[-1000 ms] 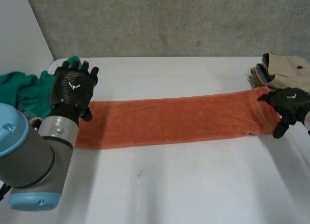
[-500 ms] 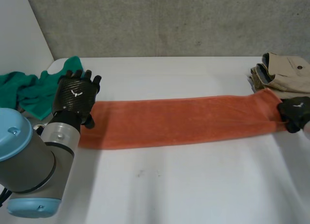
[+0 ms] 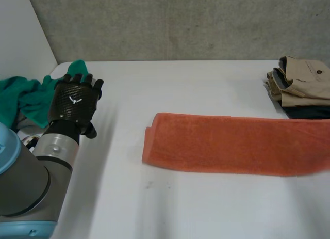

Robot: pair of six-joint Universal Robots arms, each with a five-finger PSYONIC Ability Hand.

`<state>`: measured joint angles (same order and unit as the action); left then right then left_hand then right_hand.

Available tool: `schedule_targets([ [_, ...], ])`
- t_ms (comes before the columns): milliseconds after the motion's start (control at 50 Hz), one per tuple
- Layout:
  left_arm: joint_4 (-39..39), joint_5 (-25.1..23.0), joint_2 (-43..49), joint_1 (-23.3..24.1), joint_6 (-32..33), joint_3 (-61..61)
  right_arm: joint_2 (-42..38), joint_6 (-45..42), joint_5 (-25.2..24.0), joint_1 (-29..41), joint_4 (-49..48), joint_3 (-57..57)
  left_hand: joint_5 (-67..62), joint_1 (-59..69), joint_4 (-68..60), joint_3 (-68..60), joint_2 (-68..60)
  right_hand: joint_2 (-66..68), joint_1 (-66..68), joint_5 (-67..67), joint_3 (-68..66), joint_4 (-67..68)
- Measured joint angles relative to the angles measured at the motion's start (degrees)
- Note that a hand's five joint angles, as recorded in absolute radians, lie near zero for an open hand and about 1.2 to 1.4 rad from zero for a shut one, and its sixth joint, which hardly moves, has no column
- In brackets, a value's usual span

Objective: Fold the laundry.

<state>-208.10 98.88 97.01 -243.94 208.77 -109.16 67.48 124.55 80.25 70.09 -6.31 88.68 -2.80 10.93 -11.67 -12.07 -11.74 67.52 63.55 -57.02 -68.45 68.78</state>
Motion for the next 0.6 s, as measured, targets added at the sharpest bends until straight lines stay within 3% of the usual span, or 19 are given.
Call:
schedule_targets([
  [80,0.1,0.0,-0.7,0.0,0.0,0.1,2.7,5.5,0.1,7.1,-0.8,-0.2,0.0,0.0,0.0,0.0,0.0,0.0,0.0,-0.1,0.0,0.0],
  [240,0.1,0.1,-2.2,0.2,0.0,0.1,4.9,13.4,-0.3,31.6,-6.3,-0.3,0.0,0.0,0.0,0.0,0.0,0.1,0.0,-0.3,-0.1,0.1],
  [360,0.1,0.2,-2.5,0.5,-0.1,-0.2,-2.3,11.7,-0.5,52.5,-13.4,-1.6,0.0,0.0,0.0,0.0,0.0,0.1,0.0,-0.3,-0.1,0.1],
  [500,0.1,0.2,-2.1,1.2,-0.7,0.0,-13.1,8.8,-0.4,63.4,-15.8,-5.1,0.0,0.0,0.0,0.0,0.0,0.1,0.0,-0.3,-0.1,0.1],
  [540,0.0,0.2,-1.9,1.6,-0.9,0.2,-14.9,8.4,-0.2,64.5,-15.8,-5.9,0.0,0.0,0.0,0.0,0.0,-9.9,-8.3,8.5,10.0,-8.9],
  [580,-0.1,0.1,-1.6,2.2,-1.1,0.7,-15.8,8.5,0.0,65.0,-15.7,-6.2,0.0,0.0,0.0,0.0,0.0,-32.7,-29.9,32.6,32.0,-32.1],
  [600,-0.1,0.1,-1.6,2.5,-1.1,0.9,-15.7,8.7,0.0,65.0,-15.6,-6.1,0.0,0.0,0.0,0.0,0.0,-39.2,-36.0,38.0,37.3,-37.4],
])
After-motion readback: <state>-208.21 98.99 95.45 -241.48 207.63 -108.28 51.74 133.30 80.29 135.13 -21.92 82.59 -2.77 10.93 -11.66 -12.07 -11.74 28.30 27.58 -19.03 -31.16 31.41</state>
